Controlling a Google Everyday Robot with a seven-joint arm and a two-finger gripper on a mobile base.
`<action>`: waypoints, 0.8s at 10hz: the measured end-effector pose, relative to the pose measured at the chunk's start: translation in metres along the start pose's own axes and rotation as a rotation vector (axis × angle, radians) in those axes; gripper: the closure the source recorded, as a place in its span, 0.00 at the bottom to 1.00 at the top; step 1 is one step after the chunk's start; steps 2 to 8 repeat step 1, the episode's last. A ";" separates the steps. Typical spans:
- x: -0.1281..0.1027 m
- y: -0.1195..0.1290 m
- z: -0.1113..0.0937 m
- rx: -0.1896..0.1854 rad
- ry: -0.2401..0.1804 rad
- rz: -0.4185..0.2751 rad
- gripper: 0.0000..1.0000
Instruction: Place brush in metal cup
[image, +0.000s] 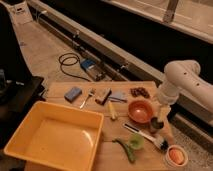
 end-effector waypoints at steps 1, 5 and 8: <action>0.000 0.000 0.000 0.001 0.000 0.000 0.28; 0.000 0.000 0.000 0.001 0.000 0.000 0.28; 0.000 0.000 0.000 0.001 0.000 0.000 0.28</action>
